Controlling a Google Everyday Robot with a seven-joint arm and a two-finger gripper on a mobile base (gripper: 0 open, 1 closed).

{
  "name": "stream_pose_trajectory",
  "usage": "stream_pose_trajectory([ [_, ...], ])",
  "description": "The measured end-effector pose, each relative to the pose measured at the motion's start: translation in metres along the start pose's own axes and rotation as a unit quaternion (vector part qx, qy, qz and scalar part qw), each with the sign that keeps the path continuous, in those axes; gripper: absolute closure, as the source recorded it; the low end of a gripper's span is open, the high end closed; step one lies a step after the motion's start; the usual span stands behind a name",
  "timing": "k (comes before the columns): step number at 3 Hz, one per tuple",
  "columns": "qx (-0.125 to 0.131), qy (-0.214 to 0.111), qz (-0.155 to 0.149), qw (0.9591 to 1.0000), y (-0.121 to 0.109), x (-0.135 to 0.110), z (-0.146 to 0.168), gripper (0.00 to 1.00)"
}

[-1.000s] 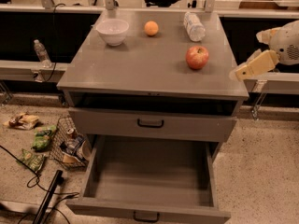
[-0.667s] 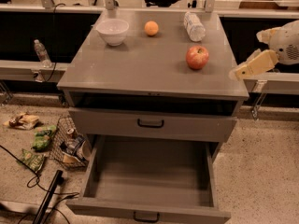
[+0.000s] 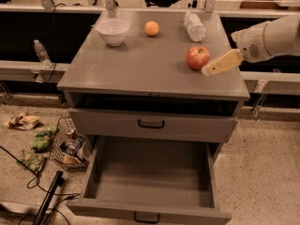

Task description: Place apple into middle drawer

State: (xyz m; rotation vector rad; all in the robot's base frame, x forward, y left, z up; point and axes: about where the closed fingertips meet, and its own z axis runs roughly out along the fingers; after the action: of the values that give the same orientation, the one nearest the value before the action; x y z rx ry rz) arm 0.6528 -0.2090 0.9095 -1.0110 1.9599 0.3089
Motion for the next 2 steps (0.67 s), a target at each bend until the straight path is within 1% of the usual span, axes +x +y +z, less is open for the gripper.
stream_pose_trajectory([
  [1, -0.011, -0.019, 0.015, 0.9996, -0.004, -0.006, 0.040, 0.00],
  [2, -0.024, -0.054, 0.026, 0.9979, -0.018, -0.009, 0.082, 0.00],
])
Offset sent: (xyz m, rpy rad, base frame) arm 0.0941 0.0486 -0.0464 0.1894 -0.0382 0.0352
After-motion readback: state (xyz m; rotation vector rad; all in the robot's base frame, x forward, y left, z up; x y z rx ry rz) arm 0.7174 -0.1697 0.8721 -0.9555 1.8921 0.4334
